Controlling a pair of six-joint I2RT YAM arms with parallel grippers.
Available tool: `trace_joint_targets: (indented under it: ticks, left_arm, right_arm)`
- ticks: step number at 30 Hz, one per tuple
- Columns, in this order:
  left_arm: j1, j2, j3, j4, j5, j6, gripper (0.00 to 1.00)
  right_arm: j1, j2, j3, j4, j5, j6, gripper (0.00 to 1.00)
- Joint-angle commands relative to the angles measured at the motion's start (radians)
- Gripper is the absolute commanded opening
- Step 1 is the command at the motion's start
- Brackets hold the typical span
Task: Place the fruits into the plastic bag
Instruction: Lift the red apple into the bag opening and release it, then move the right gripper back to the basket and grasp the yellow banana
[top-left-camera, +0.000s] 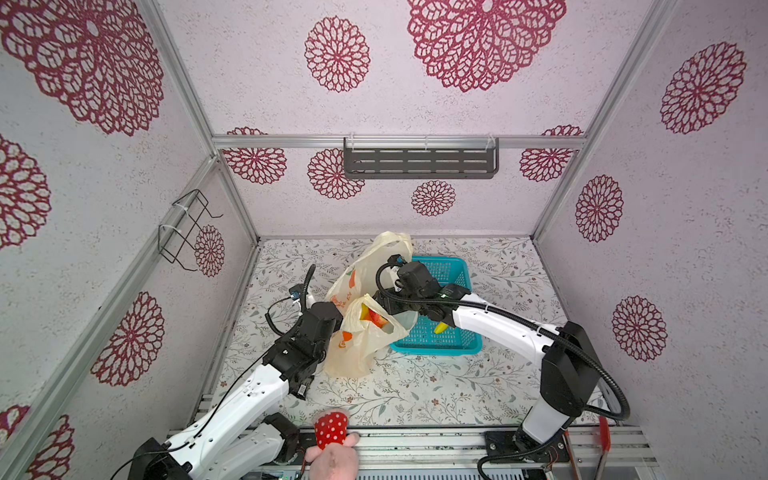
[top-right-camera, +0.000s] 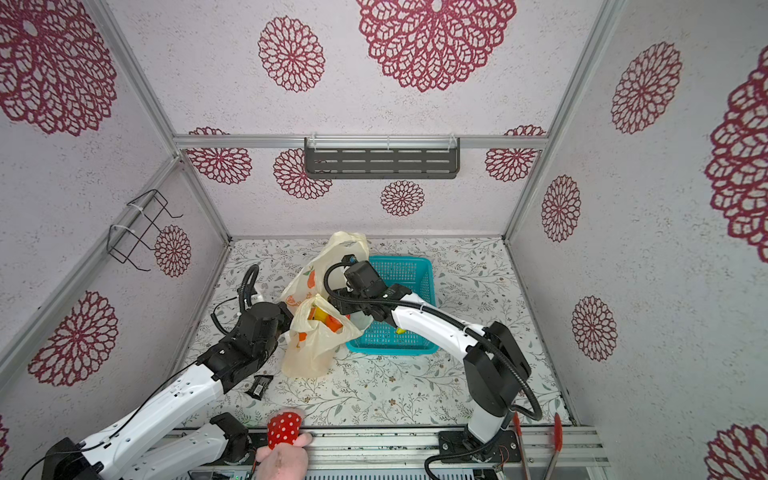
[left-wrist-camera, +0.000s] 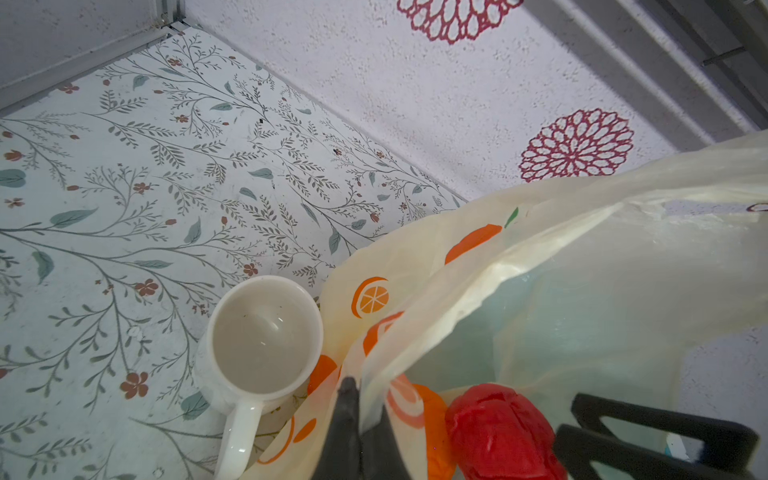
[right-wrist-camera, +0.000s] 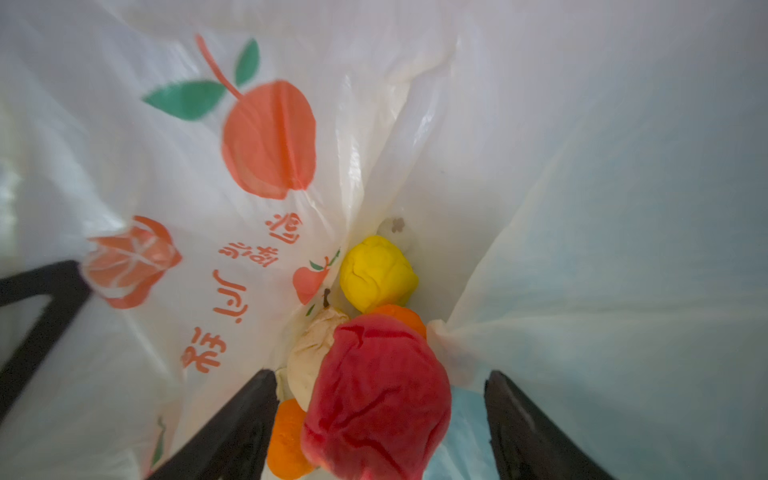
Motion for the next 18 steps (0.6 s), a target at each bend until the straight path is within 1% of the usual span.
trace_joint_targets:
  ticks: [1, 8, 10, 13, 16, 18]
  left_arm:
    - [-0.001, 0.013, -0.003, 0.003, -0.017, -0.016, 0.00]
    - [-0.001, 0.022, -0.001, 0.006, -0.021, -0.007, 0.00]
    - [-0.001, 0.019, -0.003, 0.004, -0.025, -0.004, 0.00]
    - [-0.002, 0.009, -0.007, 0.003, -0.032, -0.002, 0.00]
    - [-0.003, 0.001, -0.015, 0.004, -0.038, -0.004, 0.00]
    - [-0.003, 0.000, -0.018, 0.007, -0.038, -0.001, 0.00]
  right_arm:
    - [0.001, -0.106, 0.048, 0.049, 0.047, -0.035, 0.81]
    - [-0.022, -0.206, 0.020, 0.082, 0.107, -0.043, 0.81]
    - [-0.028, -0.236, -0.003, 0.091, 0.151, -0.026, 0.81]
    - [-0.054, -0.308, -0.083, 0.128, 0.248, 0.039, 0.81]
    - [-0.106, -0.398, -0.191, 0.140, 0.347, 0.148, 0.80]
    - [-0.163, -0.439, -0.261, 0.137, 0.344, 0.228, 0.79]
